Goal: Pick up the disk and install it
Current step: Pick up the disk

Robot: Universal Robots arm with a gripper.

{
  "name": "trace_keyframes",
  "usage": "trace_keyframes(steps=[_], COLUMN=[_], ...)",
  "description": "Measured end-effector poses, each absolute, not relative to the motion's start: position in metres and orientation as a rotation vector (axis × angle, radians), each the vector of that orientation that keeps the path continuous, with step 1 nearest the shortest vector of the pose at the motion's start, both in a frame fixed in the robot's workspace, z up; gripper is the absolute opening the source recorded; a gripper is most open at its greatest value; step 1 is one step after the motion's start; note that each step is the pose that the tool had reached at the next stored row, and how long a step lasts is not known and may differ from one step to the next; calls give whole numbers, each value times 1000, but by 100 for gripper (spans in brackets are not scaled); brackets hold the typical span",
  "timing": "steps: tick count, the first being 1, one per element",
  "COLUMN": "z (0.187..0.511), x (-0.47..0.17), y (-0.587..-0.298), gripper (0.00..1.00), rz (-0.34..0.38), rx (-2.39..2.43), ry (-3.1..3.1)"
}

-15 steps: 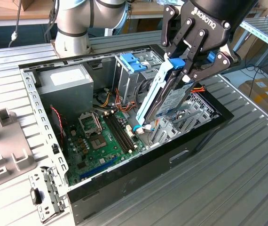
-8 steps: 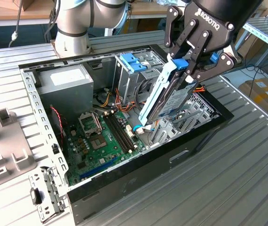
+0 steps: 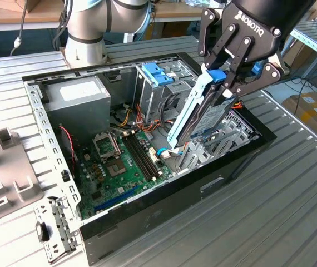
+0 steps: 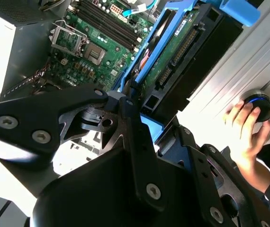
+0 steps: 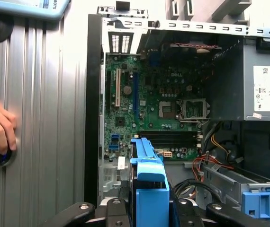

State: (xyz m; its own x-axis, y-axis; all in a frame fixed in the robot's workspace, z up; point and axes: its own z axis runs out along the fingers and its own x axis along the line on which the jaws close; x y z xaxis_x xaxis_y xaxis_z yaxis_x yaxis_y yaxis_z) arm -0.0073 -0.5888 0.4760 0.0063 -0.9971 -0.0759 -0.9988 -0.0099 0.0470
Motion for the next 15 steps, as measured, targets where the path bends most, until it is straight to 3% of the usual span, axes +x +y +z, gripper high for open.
trace_keyframes(steps=[15], z=[475], x=[10], y=[-590], gripper=[37], rz=[136], rx=[-2214], ry=[2196])
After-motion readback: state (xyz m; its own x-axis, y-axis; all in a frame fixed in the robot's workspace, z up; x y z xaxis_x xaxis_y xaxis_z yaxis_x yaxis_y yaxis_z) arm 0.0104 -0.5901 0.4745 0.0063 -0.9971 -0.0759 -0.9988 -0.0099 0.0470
